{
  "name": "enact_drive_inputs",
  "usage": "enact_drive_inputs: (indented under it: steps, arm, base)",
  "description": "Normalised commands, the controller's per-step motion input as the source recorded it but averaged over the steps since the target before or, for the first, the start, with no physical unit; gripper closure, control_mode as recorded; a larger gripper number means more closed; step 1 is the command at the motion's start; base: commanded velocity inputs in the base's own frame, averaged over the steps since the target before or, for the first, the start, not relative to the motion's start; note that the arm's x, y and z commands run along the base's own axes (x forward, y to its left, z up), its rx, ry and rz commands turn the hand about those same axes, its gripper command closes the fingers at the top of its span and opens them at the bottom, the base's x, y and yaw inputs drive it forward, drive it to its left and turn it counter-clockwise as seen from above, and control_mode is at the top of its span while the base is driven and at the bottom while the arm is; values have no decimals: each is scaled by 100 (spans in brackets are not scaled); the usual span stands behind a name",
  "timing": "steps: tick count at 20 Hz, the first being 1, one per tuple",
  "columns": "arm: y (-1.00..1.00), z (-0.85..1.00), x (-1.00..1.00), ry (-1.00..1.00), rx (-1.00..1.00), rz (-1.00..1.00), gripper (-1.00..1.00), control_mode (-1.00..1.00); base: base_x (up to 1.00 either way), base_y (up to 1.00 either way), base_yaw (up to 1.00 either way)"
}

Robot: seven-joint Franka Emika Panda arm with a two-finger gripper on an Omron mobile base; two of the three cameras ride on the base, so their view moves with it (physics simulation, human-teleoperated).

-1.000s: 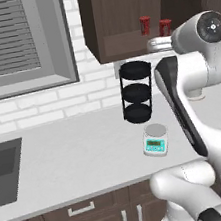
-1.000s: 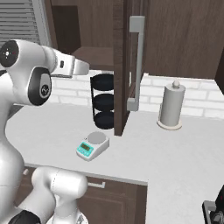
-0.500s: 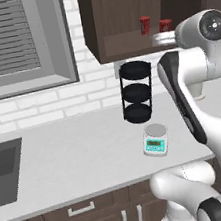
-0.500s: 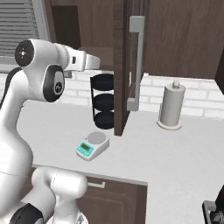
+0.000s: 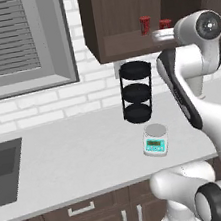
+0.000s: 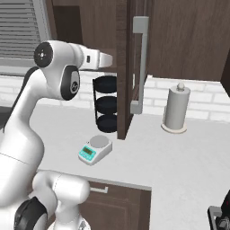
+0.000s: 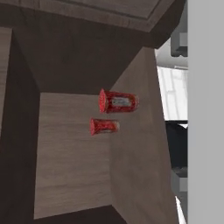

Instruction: Pick the yogurt and place it on the digital scale for weighing, and close the cabinet.

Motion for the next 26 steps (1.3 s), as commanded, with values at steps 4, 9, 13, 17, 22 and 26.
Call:
enact_drive_inputs:
  steps: [4,9,13,17,22,26]
  arm:
    - [0,0,27,-6,-6,-6,-100,-100]
    - [-2,0,33,0,0,0,-100,-100]
    - [-14,0,28,0,0,0,-100,-100]
    - [-15,0,28,0,0,0,-100,-100]
    - [-17,0,25,0,0,0,-100,-100]
    - [-10,0,29,0,0,0,-100,-100]
  base:
    - [0,0,0]
    - [0,0,0]
    - [0,0,0]
    - [0,0,0]
    - [0,0,0]
    - [0,0,0]
